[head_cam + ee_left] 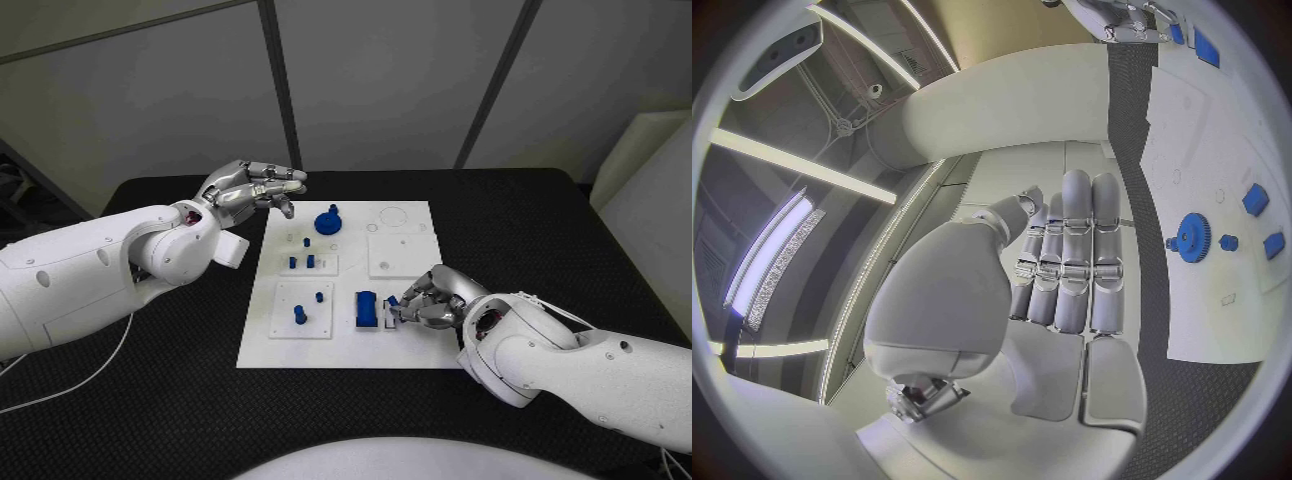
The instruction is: Assemble the parts on the task board
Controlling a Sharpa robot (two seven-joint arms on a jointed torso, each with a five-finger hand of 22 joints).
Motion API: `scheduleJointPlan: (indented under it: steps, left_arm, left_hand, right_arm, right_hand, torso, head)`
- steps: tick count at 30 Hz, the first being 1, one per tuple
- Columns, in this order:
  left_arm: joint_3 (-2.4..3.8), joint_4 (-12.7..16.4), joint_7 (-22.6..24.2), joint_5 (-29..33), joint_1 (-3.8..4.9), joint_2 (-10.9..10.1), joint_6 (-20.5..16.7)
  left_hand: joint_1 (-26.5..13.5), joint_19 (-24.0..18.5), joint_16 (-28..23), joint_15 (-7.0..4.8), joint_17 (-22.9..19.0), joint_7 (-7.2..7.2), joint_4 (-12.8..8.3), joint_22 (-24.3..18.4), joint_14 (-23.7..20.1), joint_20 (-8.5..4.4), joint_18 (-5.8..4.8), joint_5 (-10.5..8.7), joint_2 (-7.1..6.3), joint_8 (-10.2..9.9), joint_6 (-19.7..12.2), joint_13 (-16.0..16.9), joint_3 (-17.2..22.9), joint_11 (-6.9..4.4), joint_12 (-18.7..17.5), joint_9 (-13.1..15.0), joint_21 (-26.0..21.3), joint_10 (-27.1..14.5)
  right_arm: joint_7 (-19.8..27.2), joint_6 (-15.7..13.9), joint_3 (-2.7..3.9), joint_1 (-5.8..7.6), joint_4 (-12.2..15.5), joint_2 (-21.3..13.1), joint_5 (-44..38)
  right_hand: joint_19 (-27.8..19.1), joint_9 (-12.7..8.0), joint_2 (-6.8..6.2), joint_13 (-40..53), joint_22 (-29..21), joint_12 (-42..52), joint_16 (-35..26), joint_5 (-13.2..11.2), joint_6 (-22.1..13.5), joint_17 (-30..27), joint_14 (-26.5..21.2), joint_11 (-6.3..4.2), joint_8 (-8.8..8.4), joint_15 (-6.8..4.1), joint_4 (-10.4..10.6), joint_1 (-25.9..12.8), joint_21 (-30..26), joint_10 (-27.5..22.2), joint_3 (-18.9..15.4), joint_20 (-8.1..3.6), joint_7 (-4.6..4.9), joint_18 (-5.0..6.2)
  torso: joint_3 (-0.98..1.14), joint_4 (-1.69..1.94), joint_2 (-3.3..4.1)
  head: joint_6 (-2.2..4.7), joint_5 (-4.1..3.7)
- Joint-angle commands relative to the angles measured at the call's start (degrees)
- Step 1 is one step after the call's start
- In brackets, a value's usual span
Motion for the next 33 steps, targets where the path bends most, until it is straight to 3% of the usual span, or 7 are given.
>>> scheduleJointPlan:
  steps: [1,12,26,33]
  left_arm:
    - [0.04,0.1,0.25,0.24,0.07,0.03,0.54]
    - [0.04,0.09,0.15,0.24,0.07,0.0,0.62]
    - [0.04,-0.03,-0.02,0.24,0.07,-0.07,0.76]
    - [0.04,-0.03,-0.03,0.24,0.07,-0.13,0.74]
  left_hand:
    - [0.08,0.2,-0.31,0.02,-0.04,0.01,0.03,-0.07,0.31,0.18,-0.64,-0.12,0.5,-0.22,-0.26,-0.03,-0.2,0.0,-0.12,-0.09,-0.17,-0.46]
    - [0.08,0.21,-0.32,0.02,-0.04,0.01,0.03,-0.08,0.31,0.18,-0.64,-0.08,0.52,-0.22,-0.26,-0.03,-0.2,0.0,-0.12,-0.09,-0.18,-0.46]
    - [0.08,0.21,-0.32,0.02,-0.04,0.01,0.03,-0.08,0.31,0.18,-0.64,-0.08,0.52,-0.22,-0.26,-0.03,-0.2,0.0,-0.12,-0.09,-0.18,-0.46]
    - [0.1,0.24,-0.36,0.02,-0.03,0.01,0.01,-0.12,0.31,0.18,-0.63,0.1,0.54,-0.24,-0.27,-0.03,-0.2,0.0,-0.13,-0.11,-0.24,-0.48]
  right_arm:
    - [-0.63,1.99,0.03,0.12,-0.26,0.4,0.46]
    - [-1.24,3.29,0.04,0.13,-0.89,1.52,0.27]
    - [-1.3,4.02,0.04,0.14,-0.98,2.29,-0.63]
    - [-1.33,3.9,0.04,0.14,-1.04,2.2,-1.15]
  right_hand:
    - [5.94,0.09,-0.09,3.93,15.09,0.42,0.25,-0.3,1.0,5.13,3.96,-0.19,0.29,-0.5,0.44,-0.86,0.18,0.18,0.0,-0.54,-0.32,-0.42]
    - [5.94,0.65,-0.04,4.12,15.09,0.69,0.36,-0.72,1.95,5.32,4.0,-0.44,0.58,-0.7,1.45,-1.8,0.18,0.38,-0.05,-0.73,-0.64,-0.42]
    - [5.94,2.68,-0.45,4.2,15.09,0.76,0.38,-1.42,3.8,5.41,4.02,-0.92,1.34,-1.1,5.18,-5.02,0.18,0.57,-1.02,-1.14,-1.21,-0.42]
    - [5.94,3.21,-0.49,4.23,15.09,0.77,0.38,-1.71,3.95,5.42,4.02,-0.94,1.38,-1.13,5.45,-6.12,0.18,0.6,-1.38,-1.18,-1.25,-0.42]
  torso:
    - [0.03,-0.07,0.07]
    - [0.02,-0.06,0.06]
    - [0.02,-0.06,0.05]
    - [0.03,-0.08,0.04]
  head:
    - [0.0,0.15]
    - [-0.36,0.29]
    - [-0.64,0.6]
    - [-0.56,0.69]
